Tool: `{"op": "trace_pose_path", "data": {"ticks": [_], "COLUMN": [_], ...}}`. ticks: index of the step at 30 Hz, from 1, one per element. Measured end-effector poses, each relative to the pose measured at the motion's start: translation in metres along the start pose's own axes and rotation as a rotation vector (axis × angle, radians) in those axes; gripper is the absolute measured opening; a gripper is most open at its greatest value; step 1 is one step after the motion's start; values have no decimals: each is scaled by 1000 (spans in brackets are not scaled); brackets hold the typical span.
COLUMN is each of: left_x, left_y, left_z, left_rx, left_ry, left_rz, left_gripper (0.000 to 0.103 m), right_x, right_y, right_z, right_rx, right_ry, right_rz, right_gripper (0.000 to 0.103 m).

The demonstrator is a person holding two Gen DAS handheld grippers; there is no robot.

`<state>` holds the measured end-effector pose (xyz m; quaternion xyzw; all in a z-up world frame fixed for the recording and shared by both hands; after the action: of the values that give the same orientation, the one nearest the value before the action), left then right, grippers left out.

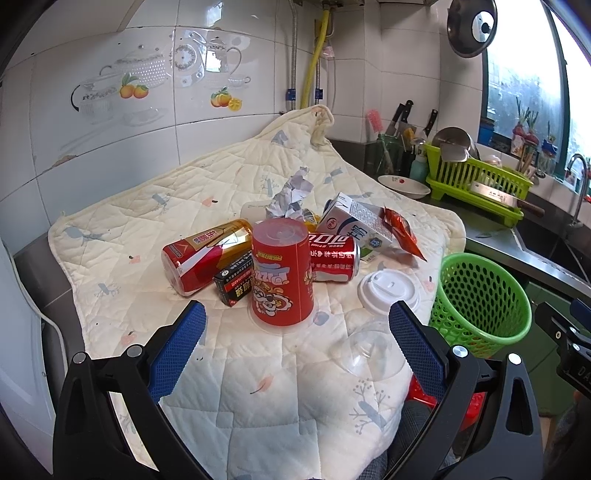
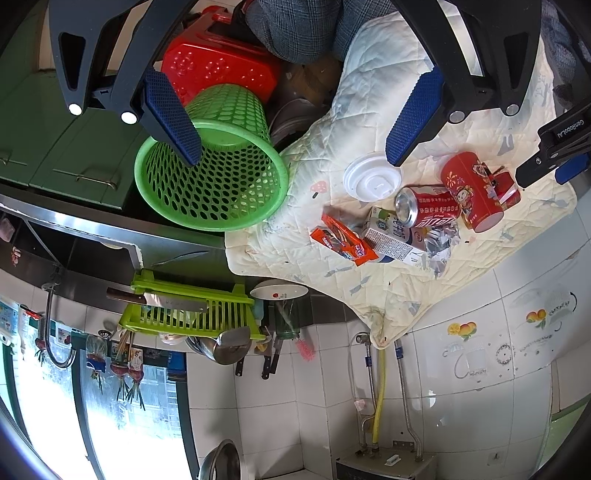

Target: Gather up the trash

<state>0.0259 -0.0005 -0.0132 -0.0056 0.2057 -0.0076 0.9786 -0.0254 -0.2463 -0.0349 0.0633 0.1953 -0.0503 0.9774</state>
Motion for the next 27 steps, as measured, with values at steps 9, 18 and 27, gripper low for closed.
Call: {"op": "trace_pose_path", "data": {"ticks": [9, 18, 27], "left_x": [6, 14, 20], "left_y": [4, 18, -4], "left_z": [2, 4, -19], "left_rx": [-2, -17, 41], "left_ry": [7, 20, 71], "left_rz": [12, 27, -164], "left_gripper": [98, 98, 98], "right_x": [10, 26, 36], "right_y": [4, 13, 9], "right_z": [2, 0, -2], "right_rx": [-14, -38, -30], "right_ry": [14, 44, 66], "right_rz": [14, 54, 46], "right_gripper": [97, 97, 97]}}
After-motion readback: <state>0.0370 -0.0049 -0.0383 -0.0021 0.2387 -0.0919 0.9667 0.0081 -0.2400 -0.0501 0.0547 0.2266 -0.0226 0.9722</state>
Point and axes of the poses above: each gripper's, at about its wrist camera, not at the fingertips, and x roughly the way its jaws point, y to its left, z to its top, the point moved 2 cm from there along x, roughly the way its jaws point, and after that the axes turned 8 degrees about -y, right-handed, at the moved point
